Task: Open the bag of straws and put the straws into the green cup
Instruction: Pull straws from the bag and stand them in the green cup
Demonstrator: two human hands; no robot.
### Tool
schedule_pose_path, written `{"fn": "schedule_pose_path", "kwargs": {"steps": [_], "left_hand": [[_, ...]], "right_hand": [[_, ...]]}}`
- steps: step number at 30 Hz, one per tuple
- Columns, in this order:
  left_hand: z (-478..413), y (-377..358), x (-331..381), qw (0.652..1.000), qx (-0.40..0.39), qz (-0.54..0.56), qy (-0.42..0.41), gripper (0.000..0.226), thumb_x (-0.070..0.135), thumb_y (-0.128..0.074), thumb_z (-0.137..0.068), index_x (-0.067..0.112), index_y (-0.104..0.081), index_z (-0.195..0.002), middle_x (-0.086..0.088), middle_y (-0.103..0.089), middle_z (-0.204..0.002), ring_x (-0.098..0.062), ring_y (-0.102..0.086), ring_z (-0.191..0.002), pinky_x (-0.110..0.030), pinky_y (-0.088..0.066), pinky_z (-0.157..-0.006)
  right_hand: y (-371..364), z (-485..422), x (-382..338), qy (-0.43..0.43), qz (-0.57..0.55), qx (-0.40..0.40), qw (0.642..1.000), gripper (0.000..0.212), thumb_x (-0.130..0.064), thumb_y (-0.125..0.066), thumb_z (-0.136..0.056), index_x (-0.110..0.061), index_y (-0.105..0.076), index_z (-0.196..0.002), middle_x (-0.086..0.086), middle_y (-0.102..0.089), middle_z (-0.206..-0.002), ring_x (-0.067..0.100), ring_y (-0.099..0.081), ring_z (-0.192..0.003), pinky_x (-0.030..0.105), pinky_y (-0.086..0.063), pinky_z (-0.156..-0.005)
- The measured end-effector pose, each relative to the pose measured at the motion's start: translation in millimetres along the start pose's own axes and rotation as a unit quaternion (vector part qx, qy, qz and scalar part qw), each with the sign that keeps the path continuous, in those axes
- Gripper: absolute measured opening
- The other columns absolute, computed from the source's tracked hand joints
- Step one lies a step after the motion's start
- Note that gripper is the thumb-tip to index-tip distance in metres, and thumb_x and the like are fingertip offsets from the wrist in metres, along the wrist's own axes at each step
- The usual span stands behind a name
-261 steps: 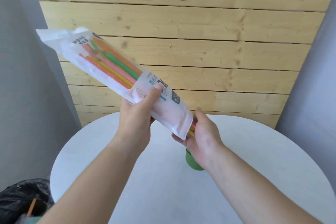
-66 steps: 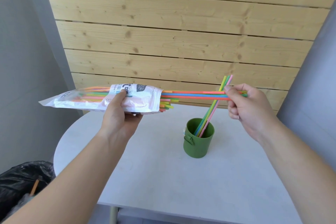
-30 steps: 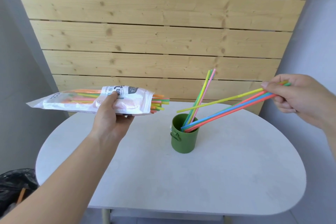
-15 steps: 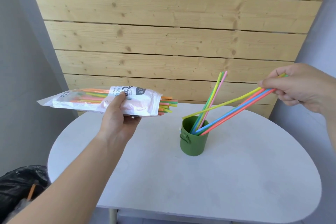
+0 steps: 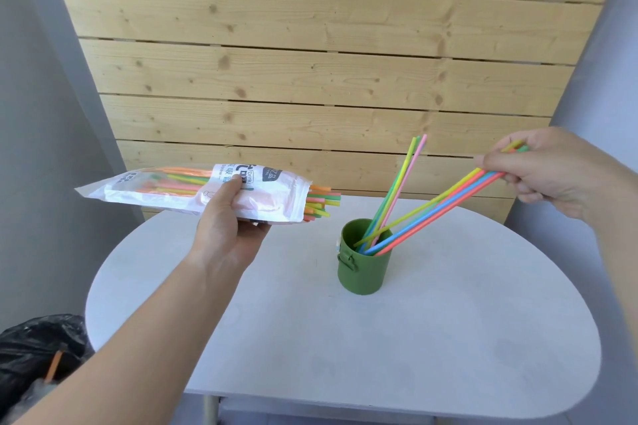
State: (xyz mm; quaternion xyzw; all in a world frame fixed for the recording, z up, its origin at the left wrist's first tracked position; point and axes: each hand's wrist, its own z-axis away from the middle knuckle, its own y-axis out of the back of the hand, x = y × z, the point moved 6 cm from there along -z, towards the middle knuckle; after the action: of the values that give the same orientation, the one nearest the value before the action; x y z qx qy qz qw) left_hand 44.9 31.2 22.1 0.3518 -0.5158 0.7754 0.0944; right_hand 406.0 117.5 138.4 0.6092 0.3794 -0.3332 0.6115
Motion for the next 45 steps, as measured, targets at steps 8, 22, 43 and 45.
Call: {"fn": "schedule_pose_path", "kwargs": {"steps": [8,22,43,45], "left_hand": [[-2.0,0.6,-4.9,1.000,-0.002,-0.005,0.006,0.013,0.016,-0.063,-0.101,0.012,-0.066,-0.113,-0.008,-0.079,-0.110,-0.025,-0.074,-0.112,-0.050,-0.054,-0.104],[-3.8,11.4,2.6,1.000,-0.002,0.006,0.008,0.015,0.015,-0.062,-0.101,0.011,-0.066,-0.115,-0.010,-0.077,-0.114,-0.028,-0.072,-0.116,-0.053,-0.052,-0.106],[15.6,-17.8,0.8,0.999,-0.055,0.000,0.004,0.043,0.015,-0.063,-0.100,0.004,-0.057,-0.141,-0.016,-0.068,-0.135,-0.032,-0.069,-0.122,-0.055,-0.052,-0.106],[13.1,-14.3,3.4,0.999,-0.046,0.012,0.002,0.041,0.015,-0.063,-0.100,0.005,-0.058,-0.140,-0.016,-0.069,-0.135,-0.032,-0.069,-0.122,-0.056,-0.051,-0.107]], "right_hand": [[-49.3,-18.8,-25.7,0.086,-0.041,0.060,0.994,0.027,-0.032,-0.080,-0.081,-0.017,-0.059,-0.071,0.001,-0.041,-0.055,0.017,-0.029,-0.045,0.027,-0.024,-0.048],[-90.9,-33.4,-40.5,0.170,0.091,0.136,0.972,0.058,-0.035,-0.079,-0.081,-0.023,-0.055,-0.132,-0.003,-0.070,-0.093,0.025,-0.070,-0.081,0.031,-0.053,-0.063],[-175.9,39.5,-25.9,0.129,-0.103,-0.024,0.986,0.022,-0.026,-0.055,-0.099,-0.015,-0.061,-0.081,-0.016,-0.048,-0.045,0.007,-0.040,-0.045,0.027,-0.035,-0.056],[-170.6,36.4,-25.5,0.141,-0.115,0.007,0.983,0.021,-0.026,-0.057,-0.098,-0.019,-0.061,-0.078,-0.015,-0.048,-0.047,0.011,-0.041,-0.049,0.029,-0.035,-0.057]]}}
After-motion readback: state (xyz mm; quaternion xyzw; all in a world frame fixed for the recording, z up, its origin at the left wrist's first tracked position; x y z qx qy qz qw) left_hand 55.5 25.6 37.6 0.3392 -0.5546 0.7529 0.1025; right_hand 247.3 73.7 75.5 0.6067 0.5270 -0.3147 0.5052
